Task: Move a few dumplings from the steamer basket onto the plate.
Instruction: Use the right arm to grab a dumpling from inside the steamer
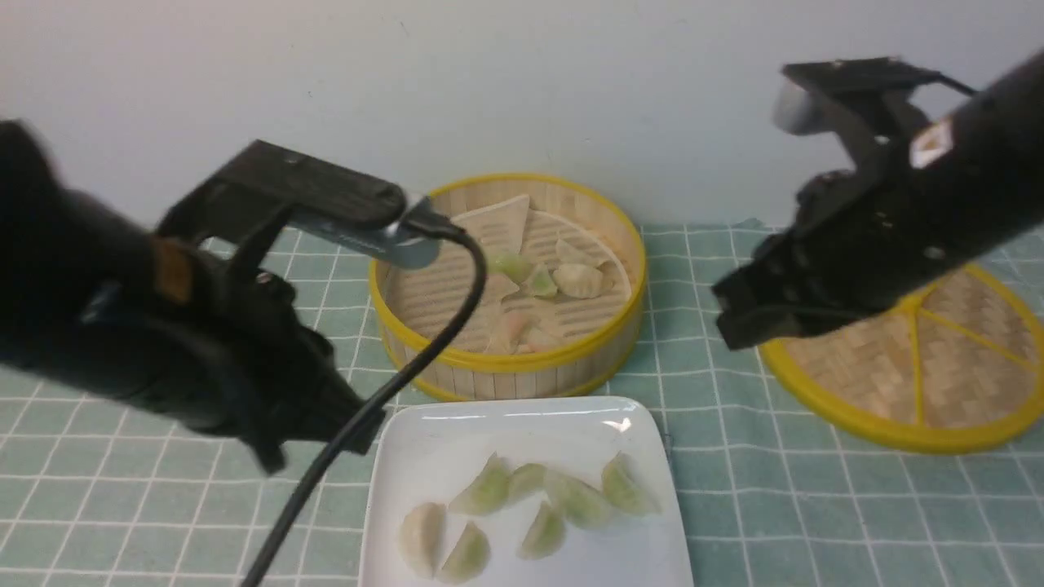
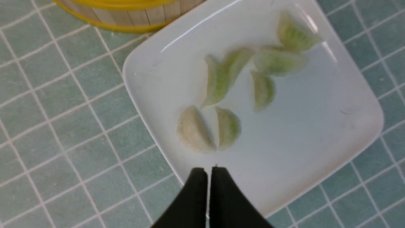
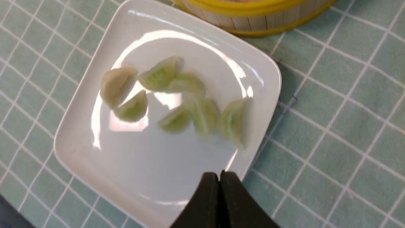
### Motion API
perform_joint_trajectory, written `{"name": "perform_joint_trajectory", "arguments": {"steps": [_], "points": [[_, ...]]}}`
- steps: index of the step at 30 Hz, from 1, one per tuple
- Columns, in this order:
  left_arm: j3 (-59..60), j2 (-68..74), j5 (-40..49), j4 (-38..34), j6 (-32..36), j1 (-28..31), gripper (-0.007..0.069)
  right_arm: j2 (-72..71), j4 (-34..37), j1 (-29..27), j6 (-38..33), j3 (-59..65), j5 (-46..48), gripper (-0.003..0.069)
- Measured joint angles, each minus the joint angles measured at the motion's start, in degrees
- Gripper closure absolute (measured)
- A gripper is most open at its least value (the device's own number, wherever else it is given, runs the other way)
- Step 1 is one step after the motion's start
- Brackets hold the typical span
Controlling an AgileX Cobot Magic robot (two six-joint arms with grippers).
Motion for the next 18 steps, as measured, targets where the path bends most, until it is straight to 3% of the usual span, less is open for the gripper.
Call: {"name": "perform_joint_trajectory", "arguments": {"steps": [6,11,16,18], "points": [[9.51,-16.77,-1.9,-0.08,-2.57,0.0,0.0631,17.01,-4.28,4.44,7.08,-15.43,0.15,0.0617],[13.97,-27.15,-1.8,2.43,-5.38,0.0,0.0631,31.45,-5.53,6.36,7.96,-31.46,3.28,0.0481],[14.63,-31.17,3.31,8.41,-9.72,0.0,0.0631,45.64,-5.91,7.0,9.49,-47.69,4.07,0.0254],[14.63,-31.29,5.23,10.3,-10.4,0.0,0.0631,48.77,-6.51,7.0,10.53,-50.84,4.13,0.0199]]}}
